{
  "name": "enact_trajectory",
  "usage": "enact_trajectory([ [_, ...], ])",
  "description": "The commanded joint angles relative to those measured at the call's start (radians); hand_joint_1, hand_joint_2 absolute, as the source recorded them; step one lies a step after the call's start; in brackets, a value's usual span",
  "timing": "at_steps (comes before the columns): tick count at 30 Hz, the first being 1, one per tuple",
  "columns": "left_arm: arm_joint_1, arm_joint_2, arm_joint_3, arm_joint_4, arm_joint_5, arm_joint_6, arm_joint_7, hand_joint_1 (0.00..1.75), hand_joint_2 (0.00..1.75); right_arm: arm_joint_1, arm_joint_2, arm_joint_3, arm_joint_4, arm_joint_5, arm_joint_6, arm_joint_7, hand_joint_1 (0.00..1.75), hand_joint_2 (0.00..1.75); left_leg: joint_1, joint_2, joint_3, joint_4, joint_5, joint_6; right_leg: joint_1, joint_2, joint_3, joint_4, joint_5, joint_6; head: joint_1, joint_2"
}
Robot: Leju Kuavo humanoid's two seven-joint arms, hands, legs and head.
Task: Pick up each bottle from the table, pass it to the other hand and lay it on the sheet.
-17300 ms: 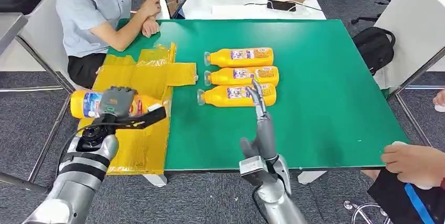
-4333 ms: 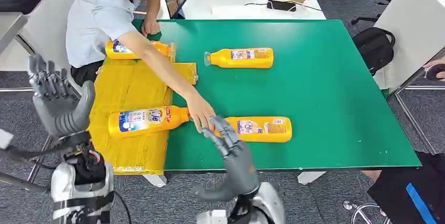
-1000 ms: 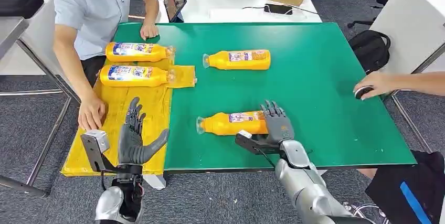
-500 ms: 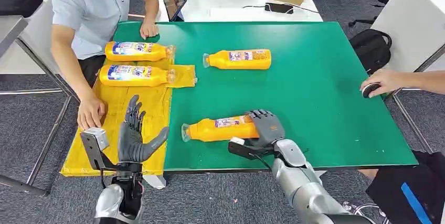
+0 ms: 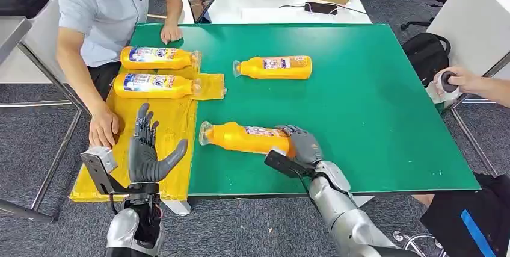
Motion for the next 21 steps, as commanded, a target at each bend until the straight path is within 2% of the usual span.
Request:
enact_trajectory([
  [1,-0.02,-0.004,0.034,-0.139,-0.05,0.168,-0.085,0.0,1.75,0.027,0.094,-0.148,-0.259,-0.334,0.152,-0.072,1.75,1.75,0.0,0.003,-0.001,0.002,-0.002,0.001,0.001,0.001,-0.002,0.003,-0.001,-0.003,0.0,0.0],
  [5,0.012,-0.004,0.038,-0.082,0.025,0.138,-0.078,0.0,1.75,0.072,0.099,-0.125,-0.354,-0.496,0.186,-0.111,1.75,1.75,0.0,-0.001,0.001,-0.001,-0.002,0.001,0.001,-0.002,0.001,0.0,-0.003,-0.004,0.0,0.0],
  [15,0.011,-0.004,0.027,-0.058,0.029,0.139,-0.103,0.0,1.75,0.077,0.096,-0.118,-0.355,-0.506,0.185,-0.112,1.75,1.75,0.0,-0.001,-0.003,-0.001,0.0,0.001,0.0,-0.002,-0.002,0.0,-0.001,-0.002,0.0,0.0],
  [18,0.043,0.044,-0.051,-0.006,0.072,-0.014,-0.022,0.0,1.75,0.105,0.086,-0.079,-0.383,-0.614,0.176,-0.173,1.75,1.75,-0.001,-0.001,-0.002,-0.001,-0.001,0.002,0.0,-0.003,0.0,-0.001,-0.002,-0.003,0.0,0.0],
  [19,0.062,0.056,-0.09,0.022,0.085,-0.091,-0.013,0.0,1.75,0.131,0.085,-0.059,-0.426,-0.661,0.174,-0.185,1.75,1.75,-0.001,-0.001,-0.002,-0.002,-0.001,0.001,0.0,-0.003,0.0,-0.001,-0.001,-0.002,0.0,0.0],
  [21,0.088,0.072,-0.156,0.049,0.029,-0.151,-0.031,0.0,1.75,0.171,0.08,-0.017,-0.487,-0.709,0.179,-0.185,1.75,1.75,-0.001,-0.003,0.002,-0.004,-0.001,0.002,0.0,-0.005,0.004,-0.003,-0.003,-0.003,0.0,0.0],
])
